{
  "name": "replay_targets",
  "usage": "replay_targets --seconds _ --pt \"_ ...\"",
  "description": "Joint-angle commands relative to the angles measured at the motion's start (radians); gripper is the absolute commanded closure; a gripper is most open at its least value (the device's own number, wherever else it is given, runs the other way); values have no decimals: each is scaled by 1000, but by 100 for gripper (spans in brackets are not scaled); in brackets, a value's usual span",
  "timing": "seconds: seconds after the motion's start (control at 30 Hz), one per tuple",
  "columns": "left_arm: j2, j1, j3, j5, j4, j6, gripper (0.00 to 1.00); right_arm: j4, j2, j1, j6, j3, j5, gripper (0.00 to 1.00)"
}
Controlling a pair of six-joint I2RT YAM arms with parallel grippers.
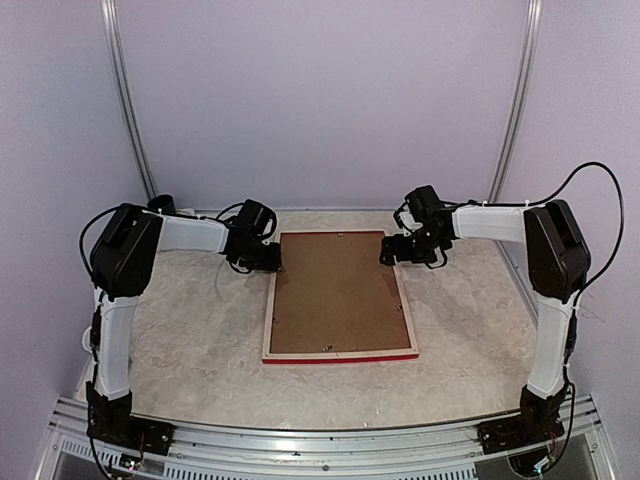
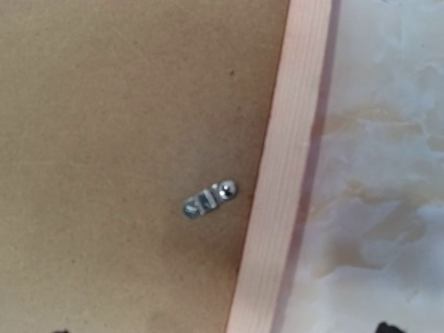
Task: Put the photo into the frame
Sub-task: Press the fastener onto the backboard.
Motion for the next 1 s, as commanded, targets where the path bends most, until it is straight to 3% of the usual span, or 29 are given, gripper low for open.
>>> replay_targets --seconds 0.0,0.27,0.6,0.73,0.87,0.97 --pt "12 -4 26 26 -42 25 59 9 0 -5 3 -3 -4 5" --pt "16 -3 46 44 -70 26 60 5 10 -5 3 -4 0 5" --pt "34 -1 65 41 -103 19 70 -5 34 -5 4 4 24 8" --pt "37 -6 66 51 -102 24 68 -13 52 -6 5 9 39 8" --pt "37 -9 67 56 -102 27 57 -19 71 -6 8 12 48 8" --pt "33 -11 67 56 -98 28 57 -15 84 -8 11 10 41 9"
